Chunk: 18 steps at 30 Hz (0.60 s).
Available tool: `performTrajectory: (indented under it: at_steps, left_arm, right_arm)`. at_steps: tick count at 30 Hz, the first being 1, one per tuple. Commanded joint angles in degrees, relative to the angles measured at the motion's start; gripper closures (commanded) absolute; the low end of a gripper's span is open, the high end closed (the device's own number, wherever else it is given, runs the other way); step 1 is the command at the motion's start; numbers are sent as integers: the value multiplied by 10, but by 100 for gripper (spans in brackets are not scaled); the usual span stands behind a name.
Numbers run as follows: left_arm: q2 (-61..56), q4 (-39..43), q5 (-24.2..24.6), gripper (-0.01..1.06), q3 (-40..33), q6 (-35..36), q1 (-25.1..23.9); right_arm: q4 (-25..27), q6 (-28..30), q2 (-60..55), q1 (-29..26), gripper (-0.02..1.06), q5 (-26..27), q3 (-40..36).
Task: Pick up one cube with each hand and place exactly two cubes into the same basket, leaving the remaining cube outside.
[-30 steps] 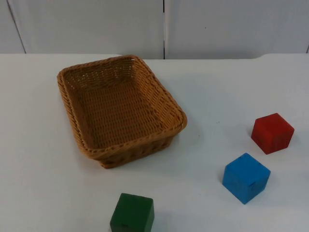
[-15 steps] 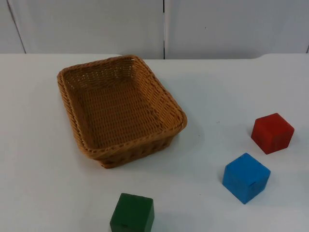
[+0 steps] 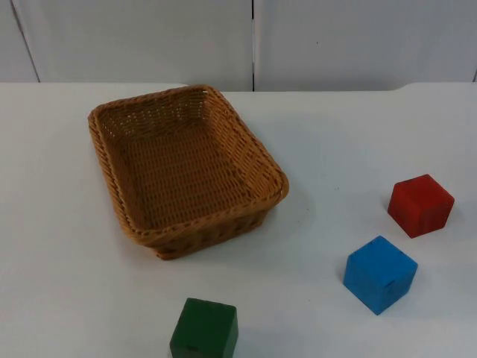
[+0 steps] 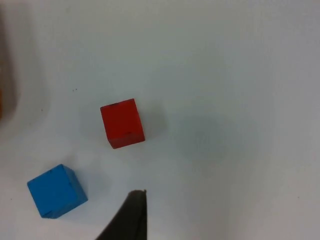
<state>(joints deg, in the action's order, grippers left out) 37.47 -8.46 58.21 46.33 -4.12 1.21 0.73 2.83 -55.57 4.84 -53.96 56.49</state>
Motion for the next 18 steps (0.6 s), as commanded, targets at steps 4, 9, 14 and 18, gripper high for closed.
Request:
performTrajectory:
  at_steps: [4,9,14,18]
  left_arm:
    - [31,-17,2,0,19,-17,-2]
    - [61,-21,10,0,25,-27,-2]
    - [102,-40,28,0,26,-49,-2]
    - [125,-62,39,0,26,-78,-2]
  right_arm:
    - [13,17,-49,-1,-1,13,15]
    - [19,27,-93,-1,-1,13,29]
    - [45,43,-143,-1,-1,20,52]
    - [45,52,-168,-1,-1,25,59]
